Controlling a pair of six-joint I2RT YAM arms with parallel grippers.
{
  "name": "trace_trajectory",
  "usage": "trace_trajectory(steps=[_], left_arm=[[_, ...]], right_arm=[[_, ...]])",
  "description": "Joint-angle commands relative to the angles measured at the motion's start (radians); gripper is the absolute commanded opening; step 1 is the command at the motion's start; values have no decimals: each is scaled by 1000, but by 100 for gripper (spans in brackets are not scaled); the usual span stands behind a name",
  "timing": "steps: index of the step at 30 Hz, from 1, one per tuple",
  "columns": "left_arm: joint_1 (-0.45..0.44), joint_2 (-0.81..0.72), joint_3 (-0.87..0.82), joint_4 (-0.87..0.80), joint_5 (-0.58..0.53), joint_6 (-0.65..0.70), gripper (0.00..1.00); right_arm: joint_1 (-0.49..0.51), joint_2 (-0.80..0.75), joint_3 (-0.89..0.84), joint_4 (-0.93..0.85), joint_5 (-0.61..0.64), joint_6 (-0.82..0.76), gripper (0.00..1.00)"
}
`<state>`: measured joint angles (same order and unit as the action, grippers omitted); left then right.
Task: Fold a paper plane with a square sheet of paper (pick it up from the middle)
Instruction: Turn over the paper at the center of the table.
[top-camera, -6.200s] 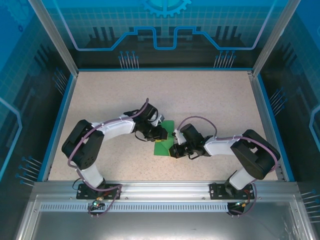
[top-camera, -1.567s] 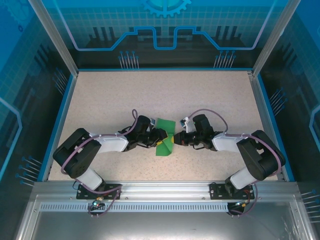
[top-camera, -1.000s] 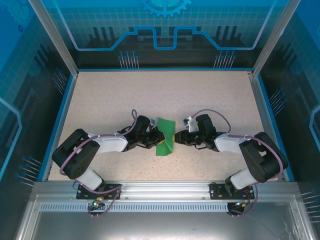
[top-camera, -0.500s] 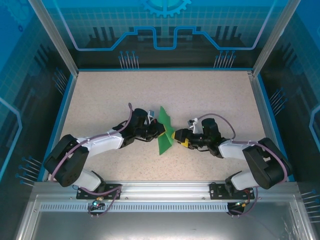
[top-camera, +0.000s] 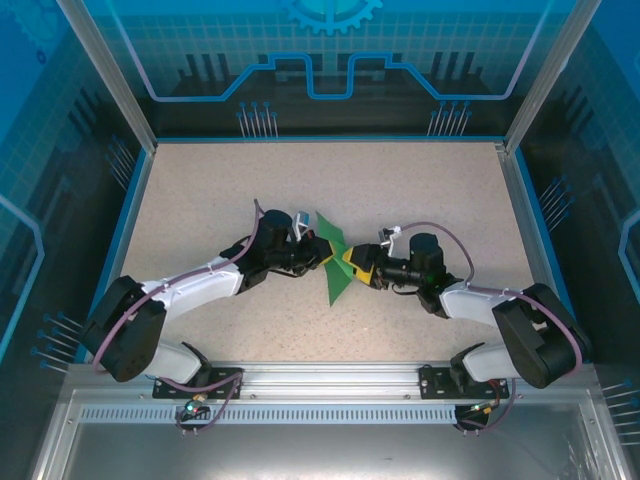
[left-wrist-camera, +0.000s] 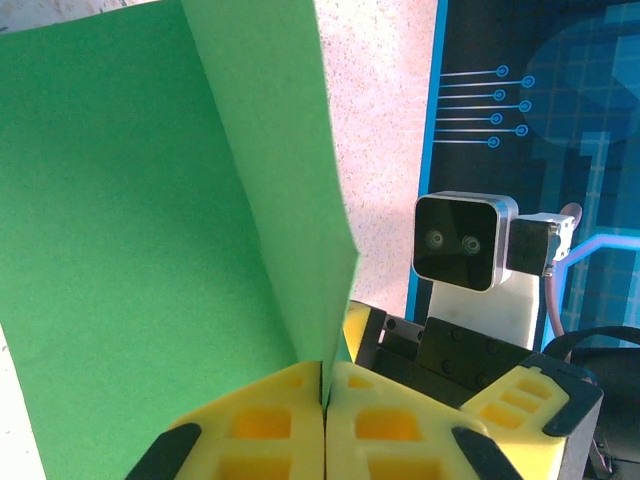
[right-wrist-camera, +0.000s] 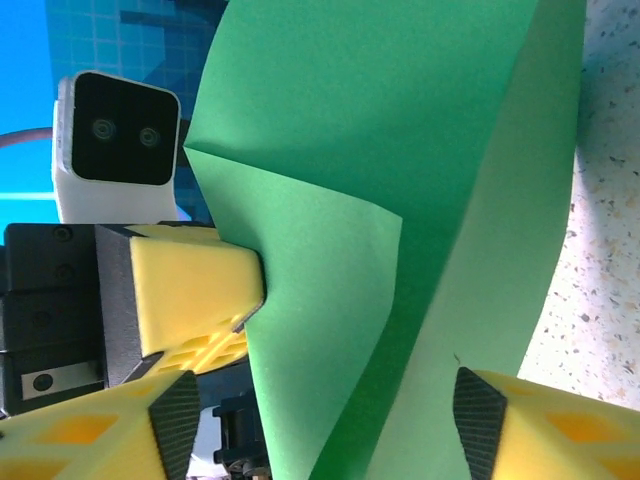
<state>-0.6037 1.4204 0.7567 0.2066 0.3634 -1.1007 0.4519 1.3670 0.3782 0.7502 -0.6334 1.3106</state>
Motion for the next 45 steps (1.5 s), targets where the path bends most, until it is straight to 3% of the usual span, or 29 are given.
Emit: trace_trajectory(steps=[1,10,19,36,45], left_arm=[[7,-31,5,0,23,-3,6],[6,-54,-56,51,14,-17,7],[6,-49,-85,95,19,-28,8],[5,-49,-116,120,20,-17,8],[6,-46,-110,108,22,-6,16]], right_arm=[[11,-20,5,62,-15,51,66],[13,-38,19,90,-27,99,56],[22,-45,14,43,-22,96,53],[36,9,17,75,-29,140,28],[36,13,20,61,-31,135,20]])
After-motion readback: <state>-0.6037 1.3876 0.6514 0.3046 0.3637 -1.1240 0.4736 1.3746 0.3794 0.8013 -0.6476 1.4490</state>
